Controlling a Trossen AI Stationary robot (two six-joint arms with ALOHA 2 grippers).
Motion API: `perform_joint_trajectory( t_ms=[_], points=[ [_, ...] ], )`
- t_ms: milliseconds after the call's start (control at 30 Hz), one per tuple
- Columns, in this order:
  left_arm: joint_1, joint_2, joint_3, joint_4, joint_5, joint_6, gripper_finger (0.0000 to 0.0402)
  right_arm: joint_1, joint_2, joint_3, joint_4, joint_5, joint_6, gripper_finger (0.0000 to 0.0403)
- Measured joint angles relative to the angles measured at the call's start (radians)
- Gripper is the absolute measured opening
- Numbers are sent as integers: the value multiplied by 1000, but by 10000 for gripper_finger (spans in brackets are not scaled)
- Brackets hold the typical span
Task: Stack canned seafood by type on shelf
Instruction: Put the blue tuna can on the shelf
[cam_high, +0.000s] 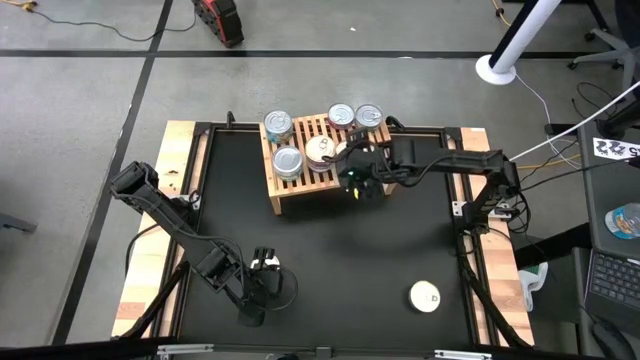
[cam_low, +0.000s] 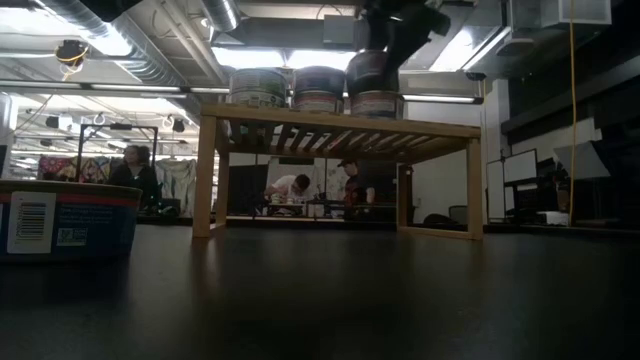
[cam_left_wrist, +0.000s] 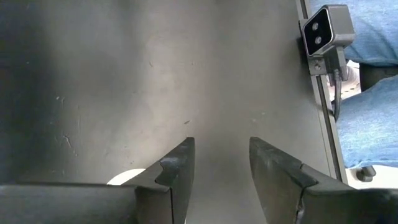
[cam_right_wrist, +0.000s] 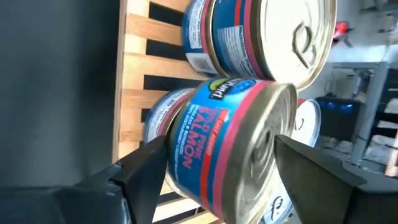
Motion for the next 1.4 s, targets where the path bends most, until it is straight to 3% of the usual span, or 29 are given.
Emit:
perform_joint_trajectory(
  t_ms=[467, 800, 967, 1133, 1400],
  points=[
    [0, 0, 0, 0, 0, -1, 147, 2, 0, 12, -65, 2, 35, 289],
    [-32, 0, 0, 0, 7, -53, 147, 62, -4, 102, -147, -18, 294, 289],
    [-78, 0, 0, 0, 7, -60, 147, 132, -3, 112, -126, -98, 449, 289],
    [-122, 10, 0, 0, 7, -61, 147, 192, 5, 112, -96, -244, 574, 289],
    [-145, 119, 0, -49, -44, -56, 143, 294, 12, 48, 70, -364, 659, 289]
  ],
)
